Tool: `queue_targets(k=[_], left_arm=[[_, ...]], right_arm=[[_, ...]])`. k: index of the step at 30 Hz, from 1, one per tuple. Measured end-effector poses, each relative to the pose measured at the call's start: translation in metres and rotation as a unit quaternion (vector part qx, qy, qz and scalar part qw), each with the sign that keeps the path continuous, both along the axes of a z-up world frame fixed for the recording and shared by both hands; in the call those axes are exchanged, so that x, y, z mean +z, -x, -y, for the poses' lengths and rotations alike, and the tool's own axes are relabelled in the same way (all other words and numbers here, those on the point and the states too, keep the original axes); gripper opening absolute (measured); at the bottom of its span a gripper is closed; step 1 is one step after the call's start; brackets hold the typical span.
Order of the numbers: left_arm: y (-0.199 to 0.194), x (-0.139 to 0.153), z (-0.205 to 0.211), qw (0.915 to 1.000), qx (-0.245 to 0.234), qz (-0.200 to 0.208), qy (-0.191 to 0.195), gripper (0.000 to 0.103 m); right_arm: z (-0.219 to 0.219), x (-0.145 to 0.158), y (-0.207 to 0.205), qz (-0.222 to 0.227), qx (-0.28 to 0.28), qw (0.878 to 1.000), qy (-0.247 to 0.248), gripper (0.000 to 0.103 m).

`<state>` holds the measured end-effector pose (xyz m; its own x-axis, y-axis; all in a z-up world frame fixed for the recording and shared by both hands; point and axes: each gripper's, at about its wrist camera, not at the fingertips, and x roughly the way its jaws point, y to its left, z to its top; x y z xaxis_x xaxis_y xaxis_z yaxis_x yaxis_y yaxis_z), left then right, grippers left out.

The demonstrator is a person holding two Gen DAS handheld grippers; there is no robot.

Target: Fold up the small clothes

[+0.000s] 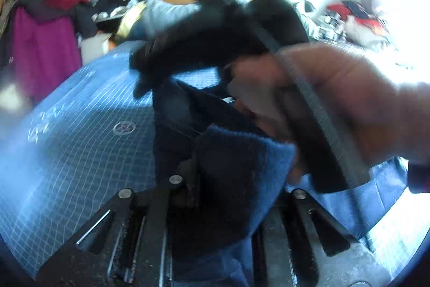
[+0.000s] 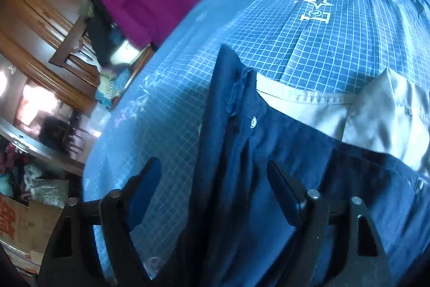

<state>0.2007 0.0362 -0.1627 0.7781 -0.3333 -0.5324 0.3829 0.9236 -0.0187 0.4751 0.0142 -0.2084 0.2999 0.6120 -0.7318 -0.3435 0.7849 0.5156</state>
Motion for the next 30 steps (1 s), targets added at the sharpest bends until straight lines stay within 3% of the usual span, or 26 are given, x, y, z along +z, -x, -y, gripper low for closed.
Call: queue_targets(k=[1,2,5,8,13,21,26,30], left_arm=[[0.002,0.004,0.006,0.9999,-0.011,0.004,-0.005,0.011],[0.004,0.005,0.011,0.9998,-0.02,0.006,-0.006,0.011],[0.015,0.021,0.039,0.9963,-0.084,0.018,-0.004,0.011],[0.028,0.03,0.086,0.9856,-0.168,0.018,-0.001,0.011],[0.042,0.017,0.174,0.9637,-0.265,-0.017,-0.024,0.012],[0.046,0.004,0.241,0.9447,-0.321,-0.05,-0.045,0.013],[0.051,-0.014,0.265,0.9352,-0.34,-0.07,-0.069,0.017],[0.055,-0.039,0.267,0.9333,-0.335,-0.096,-0.088,0.024]], right_arm=[[0.004,-0.002,0.001,0.004,0.004,1.0,-0.004,0.031],[0.012,-0.005,0.003,0.002,0.002,1.0,-0.008,0.017],[0.064,0.009,0.027,0.035,-0.051,0.997,-0.053,0.013],[0.15,0.026,0.07,0.066,-0.122,0.986,-0.091,0.013],[0.255,0.016,0.117,0.054,-0.193,0.974,-0.106,0.012],[0.363,-0.02,0.151,0.029,-0.26,0.952,-0.161,0.012],[0.399,-0.048,0.159,-0.003,-0.281,0.942,-0.183,0.012],[0.412,-0.079,0.16,-0.034,-0.284,0.937,-0.202,0.013]])
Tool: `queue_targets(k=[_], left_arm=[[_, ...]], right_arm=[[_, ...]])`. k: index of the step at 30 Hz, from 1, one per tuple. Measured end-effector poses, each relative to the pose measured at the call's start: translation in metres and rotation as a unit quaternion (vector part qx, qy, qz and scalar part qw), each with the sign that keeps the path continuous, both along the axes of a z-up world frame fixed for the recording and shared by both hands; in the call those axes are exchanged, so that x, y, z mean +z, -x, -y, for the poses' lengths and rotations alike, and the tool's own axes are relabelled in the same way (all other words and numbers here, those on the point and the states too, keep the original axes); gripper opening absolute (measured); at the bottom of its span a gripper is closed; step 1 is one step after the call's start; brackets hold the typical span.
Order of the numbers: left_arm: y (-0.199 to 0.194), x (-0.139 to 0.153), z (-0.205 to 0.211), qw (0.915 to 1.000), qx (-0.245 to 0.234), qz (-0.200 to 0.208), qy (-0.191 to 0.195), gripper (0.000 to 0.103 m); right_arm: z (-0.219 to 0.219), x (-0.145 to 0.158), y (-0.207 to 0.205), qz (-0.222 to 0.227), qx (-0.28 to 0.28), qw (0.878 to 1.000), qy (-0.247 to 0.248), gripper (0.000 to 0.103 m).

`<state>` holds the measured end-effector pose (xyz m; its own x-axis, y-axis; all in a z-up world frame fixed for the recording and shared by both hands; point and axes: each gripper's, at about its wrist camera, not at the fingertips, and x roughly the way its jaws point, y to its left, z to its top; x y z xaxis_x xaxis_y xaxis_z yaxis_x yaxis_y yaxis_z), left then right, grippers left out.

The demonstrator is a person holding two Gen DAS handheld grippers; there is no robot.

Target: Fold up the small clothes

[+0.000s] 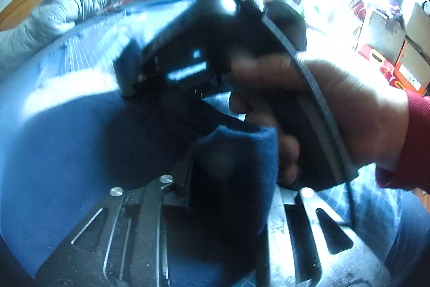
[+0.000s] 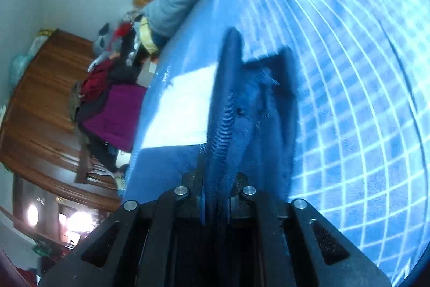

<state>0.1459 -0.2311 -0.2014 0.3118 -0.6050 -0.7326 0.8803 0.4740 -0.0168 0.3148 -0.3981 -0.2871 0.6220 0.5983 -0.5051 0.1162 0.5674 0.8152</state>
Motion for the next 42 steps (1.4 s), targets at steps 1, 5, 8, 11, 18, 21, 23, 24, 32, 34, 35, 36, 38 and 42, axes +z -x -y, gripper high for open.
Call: queue_targets(k=[1,5,8,11,18,21,23,24,32,34,35,36,38,42], left_arm=[[0.0,0.0,-0.001,1.0,0.002,0.0,0.0,0.026],[0.01,0.016,-0.016,0.9998,-0.015,-0.009,-0.004,0.032],[0.042,0.034,-0.049,0.9991,-0.041,0.001,0.011,0.038],[0.07,0.049,-0.095,0.9992,-0.027,0.012,0.027,0.044],[0.076,0.043,-0.174,0.9901,0.127,0.061,0.01,0.044],[0.063,0.024,-0.171,0.9871,0.148,0.06,-0.011,0.042],[0.058,0.018,-0.162,0.9871,0.145,0.067,-0.013,0.042],[0.056,0.015,-0.154,0.9866,0.142,0.078,-0.019,0.043],[0.025,0.011,-0.148,0.9777,0.16,0.12,-0.064,0.036],[0.033,0.017,-0.149,0.9702,0.144,0.17,-0.096,0.025],[0.039,0.016,-0.151,0.9635,0.134,0.199,-0.119,0.025],[0.042,0.01,-0.152,0.9586,0.12,0.217,-0.141,0.026],[0.044,-0.021,-0.148,0.9488,0.08,0.23,-0.201,0.025],[0.054,-0.033,-0.144,0.9373,0.067,0.263,-0.219,0.02]], right_arm=[[0.001,-0.004,0.0,0.002,0.0,1.0,-0.004,0.012],[0.01,-0.009,0.008,0.005,0.0,1.0,-0.021,0.017],[0.022,-0.003,0.027,-0.007,0.007,1.0,-0.025,0.042],[0.022,0.014,0.058,-0.002,0.021,1.0,-0.02,0.05],[0.003,0.053,0.131,0.008,0.039,0.999,0.036,0.061],[-0.015,0.067,0.152,0.013,0.041,0.997,0.061,0.071],[-0.029,0.074,0.16,0.015,0.046,0.995,0.092,0.075],[-0.037,0.075,0.162,0.014,0.055,0.992,0.112,0.075],[-0.062,0.057,0.154,-0.011,0.079,0.986,0.144,0.004],[-0.06,0.054,0.155,-0.006,0.076,0.982,0.17,0.002],[-0.055,0.054,0.158,-0.006,0.068,0.981,0.183,0.001],[-0.045,0.052,0.164,-0.005,0.055,0.983,0.178,0.001],[-0.035,0.045,0.169,-0.011,0.05,0.984,0.17,0.0],[-0.037,0.019,0.172,-0.029,0.055,0.983,0.173,0.0]])
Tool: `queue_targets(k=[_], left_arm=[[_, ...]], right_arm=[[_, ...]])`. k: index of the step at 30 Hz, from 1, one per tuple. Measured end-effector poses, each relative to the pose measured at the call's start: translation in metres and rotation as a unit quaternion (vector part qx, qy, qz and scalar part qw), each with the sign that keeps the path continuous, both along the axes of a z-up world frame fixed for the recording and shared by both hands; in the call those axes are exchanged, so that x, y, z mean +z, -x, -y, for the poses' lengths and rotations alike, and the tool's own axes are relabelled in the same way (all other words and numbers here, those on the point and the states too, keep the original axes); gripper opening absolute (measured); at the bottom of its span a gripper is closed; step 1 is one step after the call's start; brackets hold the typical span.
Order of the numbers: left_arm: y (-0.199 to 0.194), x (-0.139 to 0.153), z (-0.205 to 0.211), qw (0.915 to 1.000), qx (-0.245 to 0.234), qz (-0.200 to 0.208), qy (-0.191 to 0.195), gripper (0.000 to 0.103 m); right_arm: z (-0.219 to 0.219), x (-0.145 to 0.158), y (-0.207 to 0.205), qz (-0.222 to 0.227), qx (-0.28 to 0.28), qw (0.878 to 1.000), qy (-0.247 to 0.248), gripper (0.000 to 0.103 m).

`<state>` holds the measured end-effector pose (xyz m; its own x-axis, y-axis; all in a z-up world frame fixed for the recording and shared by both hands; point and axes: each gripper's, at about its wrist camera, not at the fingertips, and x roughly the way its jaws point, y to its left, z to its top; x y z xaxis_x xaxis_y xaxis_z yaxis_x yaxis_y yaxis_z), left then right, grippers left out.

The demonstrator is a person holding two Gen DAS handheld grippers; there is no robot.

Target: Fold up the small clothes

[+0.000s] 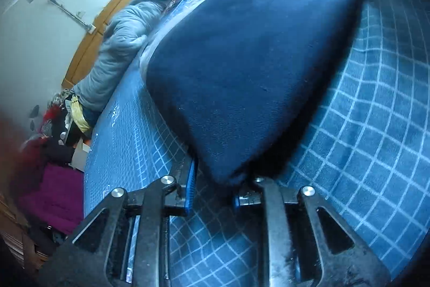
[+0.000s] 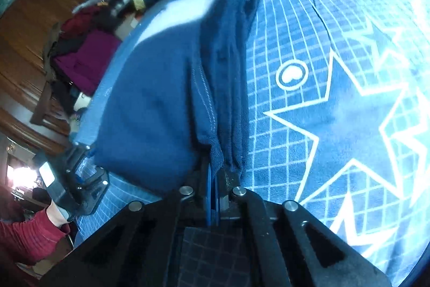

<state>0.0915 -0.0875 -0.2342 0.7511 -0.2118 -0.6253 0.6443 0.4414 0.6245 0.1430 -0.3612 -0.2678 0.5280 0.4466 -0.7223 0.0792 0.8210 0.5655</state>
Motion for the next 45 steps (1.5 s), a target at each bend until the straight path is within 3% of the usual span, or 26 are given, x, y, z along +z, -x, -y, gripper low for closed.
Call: queue_targets(k=[3,5,6,10,12,14,17,19,21,25,27,28,33,38,41,45], left_arm=[[0.002,0.032,-0.017,0.9959,0.006,-0.063,0.064,0.02],[0.015,0.055,-0.032,0.9926,-0.002,-0.07,0.099,0.021],[0.022,0.068,-0.039,0.9901,-0.005,-0.072,0.12,0.021],[0.022,0.111,-0.048,0.9779,-0.001,-0.042,0.205,0.021],[0.005,0.124,-0.039,0.9686,0.003,-0.03,0.247,0.021],[-0.009,0.113,-0.025,0.9702,-0.002,-0.031,0.24,0.022],[-0.028,0.071,-0.004,0.9767,-0.007,-0.077,0.201,0.021],[-0.03,0.053,0.002,0.9807,-0.009,-0.088,0.175,0.021],[-0.026,0.042,0.003,0.9802,-0.009,-0.096,0.173,0.02],[-0.02,0.042,0.004,0.9798,-0.011,-0.096,0.175,0.02],[-0.021,0.044,0.005,0.9789,-0.01,-0.1,0.177,0.02],[-0.021,0.045,0.007,0.9788,-0.01,-0.102,0.177,0.02],[-0.022,0.037,0.014,0.9801,-0.023,-0.107,0.165,0.021],[-0.022,0.035,0.018,0.9814,-0.025,-0.11,0.155,0.021],[-0.024,0.049,0.012,0.9759,-0.016,-0.132,0.173,0.022],[-0.021,0.081,-0.006,0.9706,-0.011,-0.102,0.218,0.026]], right_arm=[[0.003,0.0,0.001,0.003,0.003,1.0,-0.008,0.0],[0.0,0.012,0.004,0.011,0.014,1.0,0.003,0.014],[0.001,0.021,0.007,0.017,0.017,1.0,0.008,0.015],[0.01,0.066,0.02,0.069,0.006,0.998,0.008,0.033],[0.016,0.08,0.013,0.092,-0.008,0.996,-0.003,0.033],[0.016,0.077,-0.006,0.091,-0.01,0.996,0.003,0.033],[0.007,0.046,-0.045,0.052,0.002,0.998,0.024,0.033],[0.004,0.034,-0.056,0.04,-0.001,0.998,0.041,0.031],[0.011,0.028,-0.06,0.044,-0.015,0.999,0.027,0.03],[0.021,0.019,-0.062,0.046,-0.032,0.998,-0.017,0.03],[0.03,0.012,-0.061,0.041,-0.041,0.997,-0.054,0.007],[0.031,0.011,-0.062,0.039,-0.038,0.997,-0.059,0.004],[0.048,0.035,-0.055,0.072,-0.048,0.995,-0.042,0.0],[0.039,0.01,-0.074,0.032,-0.033,0.999,0.0,0.0],[0.038,0.013,-0.073,0.036,-0.027,0.999,0.015,0.001],[0.021,0.063,-0.055,0.078,-0.016,0.992,0.093,0.011]])
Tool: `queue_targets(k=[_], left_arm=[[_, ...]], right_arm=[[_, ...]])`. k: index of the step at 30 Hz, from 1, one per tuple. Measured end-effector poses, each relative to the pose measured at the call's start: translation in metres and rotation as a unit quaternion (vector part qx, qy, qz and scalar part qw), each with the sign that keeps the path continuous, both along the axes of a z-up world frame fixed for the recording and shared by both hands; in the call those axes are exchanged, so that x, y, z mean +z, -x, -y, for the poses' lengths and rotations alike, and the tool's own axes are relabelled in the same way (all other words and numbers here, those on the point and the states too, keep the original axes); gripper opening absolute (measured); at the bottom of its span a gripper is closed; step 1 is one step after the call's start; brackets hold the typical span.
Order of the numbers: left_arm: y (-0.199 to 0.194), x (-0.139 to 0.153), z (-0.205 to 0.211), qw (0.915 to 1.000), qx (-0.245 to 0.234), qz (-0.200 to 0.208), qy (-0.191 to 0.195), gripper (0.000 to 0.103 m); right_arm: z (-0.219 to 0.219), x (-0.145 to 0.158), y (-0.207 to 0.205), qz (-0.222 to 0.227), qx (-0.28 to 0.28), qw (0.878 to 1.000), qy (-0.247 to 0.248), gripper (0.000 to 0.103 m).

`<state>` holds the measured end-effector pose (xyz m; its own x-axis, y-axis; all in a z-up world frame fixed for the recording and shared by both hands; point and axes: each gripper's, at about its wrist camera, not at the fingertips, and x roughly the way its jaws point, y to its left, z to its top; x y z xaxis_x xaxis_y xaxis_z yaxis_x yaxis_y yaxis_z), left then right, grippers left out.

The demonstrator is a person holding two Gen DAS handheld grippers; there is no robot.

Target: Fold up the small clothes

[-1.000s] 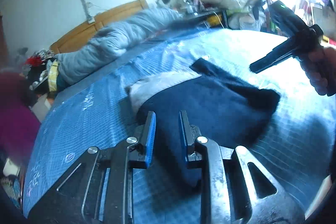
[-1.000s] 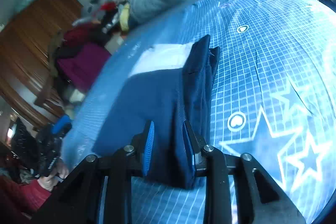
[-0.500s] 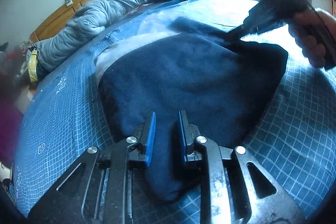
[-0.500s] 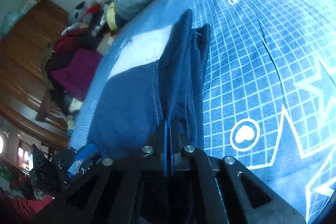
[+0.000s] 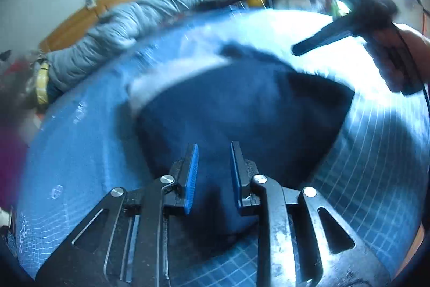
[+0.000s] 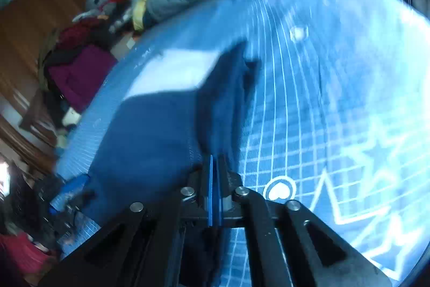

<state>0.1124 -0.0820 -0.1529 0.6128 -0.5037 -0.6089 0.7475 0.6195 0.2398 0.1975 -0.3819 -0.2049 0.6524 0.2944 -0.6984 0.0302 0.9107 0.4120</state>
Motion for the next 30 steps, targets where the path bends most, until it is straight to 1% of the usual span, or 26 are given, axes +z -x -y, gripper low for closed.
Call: queue_targets(k=[1,2,4,5,6,7,8,9,10,11,12,13,14,16,18,20,21,22,23,24,25,26,27,28,29,30], left_arm=[[-0.002,0.003,-0.004,0.9999,0.006,0.003,0.007,0.03],[-0.008,0.001,-0.008,0.9998,0.015,0.004,0.008,0.032],[-0.019,-0.019,-0.008,0.9995,0.028,-0.011,-0.014,0.031],[-0.026,-0.039,-0.005,0.9983,0.027,-0.03,-0.042,0.032],[-0.029,-0.055,-0.005,0.9979,0.019,-0.036,-0.051,0.032],[-0.029,-0.055,-0.004,0.9981,0.018,-0.035,-0.048,0.032],[-0.029,-0.049,-0.001,0.9978,0.013,-0.037,-0.053,0.03],[-0.029,-0.038,-0.001,0.9981,0.003,-0.036,-0.05,0.022],[-0.03,-0.024,-0.004,0.9988,0.005,-0.033,-0.036,0.015],[-0.035,-0.009,-0.009,0.9994,0.009,-0.031,-0.011,0.014],[-0.042,0.004,-0.013,0.9994,0.016,-0.027,0.015,0.015],[-0.048,0.013,-0.015,0.9991,0.021,-0.023,0.03,0.015],[-0.058,0.022,-0.014,0.9985,0.025,-0.016,0.046,0.015],[-0.085,0.024,-0.003,0.9981,0.031,-0.005,0.052,0.015],[-0.113,0.003,0.014,0.9985,0.038,-0.017,0.035,0.015],[-0.126,-0.033,0.028,0.9982,0.038,-0.045,-0.013,0.016],[-0.127,-0.049,0.031,0.998,0.038,-0.046,-0.02,0.015],[-0.124,-0.051,0.031,0.9985,0.038,-0.034,-0.017,0.014],[-0.12,-0.045,0.032,0.9986,0.034,-0.034,-0.023,0.013],[-0.119,-0.041,0.031,0.9985,0.03,-0.039,-0.021,0.013],[-0.119,-0.034,0.028,0.9985,0.028,-0.046,-0.011,0.014],[-0.119,-0.028,0.024,0.9985,0.028,-0.048,0.004,0.015],[-0.119,-0.019,0.02,0.9986,0.031,-0.038,0.017,0.016],[-0.121,-0.013,0.018,0.9987,0.032,-0.032,0.025,0.016],[-0.128,-0.006,0.02,0.9986,0.031,-0.027,0.034,0.016],[-0.136,-0.005,0.024,0.9987,0.034,-0.021,0.032,0.019]], right_arm=[[-0.006,0.012,0.007,0.013,0.004,1.0,0.013,0.011],[-0.014,0.024,0.015,0.026,0.014,0.999,0.017,0.011],[-0.036,0.028,0.026,0.027,0.05,0.998,0.021,0.011],[-0.047,0.021,0.031,0.015,0.071,0.997,0.03,0.01],[-0.056,0.003,0.034,-0.013,0.086,0.996,0.032,0.01],[-0.06,-0.008,0.034,-0.029,0.088,0.995,0.029,0.007],[-0.061,-0.025,0.036,-0.051,0.086,0.995,0.027,0.0],[-0.059,-0.04,0.038,-0.067,0.08,0.994,0.024,0.0],[-0.055,-0.041,0.041,-0.064,0.072,0.995,0.009,0.0],[-0.052,-0.034,0.042,-0.063,0.07,0.996,0.008,0.0],[-0.051,-0.023,0.043,-0.048,0.072,0.996,0.018,0.004],[-0.048,-0.013,0.043,-0.033,0.073,0.997,0.019,0.006],[-0.044,-0.004,0.041,-0.019,0.073,0.997,0.019,0.006],[-0.038,0.013,0.023,0.009,0.071,0.997,0.032,0.006],[-0.035,0.017,-0.011,0.02,0.066,0.996,0.051,0.007],[-0.031,0.007,-0.045,0.012,0.058,0.996,0.073,0.007],[-0.028,-0.002,-0.059,0.002,0.055,0.995,0.083,0.007],[-0.027,-0.01,-0.07,-0.01,0.055,0.994,0.09,0.0],[-0.024,-0.022,-0.082,-0.03,0.053,0.994,0.093,0.0],[-0.021,-0.031,-0.088,-0.038,0.061,0.994,0.086,0.0],[-0.023,-0.032,-0.09,-0.034,0.064,0.993,0.09,0.0],[-0.025,-0.028,-0.09,-0.033,0.07,0.992,0.1,0.0],[-0.023,-0.023,-0.089,-0.029,0.07,0.992,0.101,0.0],[-0.02,-0.016,-0.09,-0.019,0.065,0.993,0.098,0.001],[-0.017,-0.008,-0.089,-0.004,0.056,0.994,0.092,0.006],[-0.012,-0.001,-0.094,0.012,0.044,0.995,0.085,0.007]])
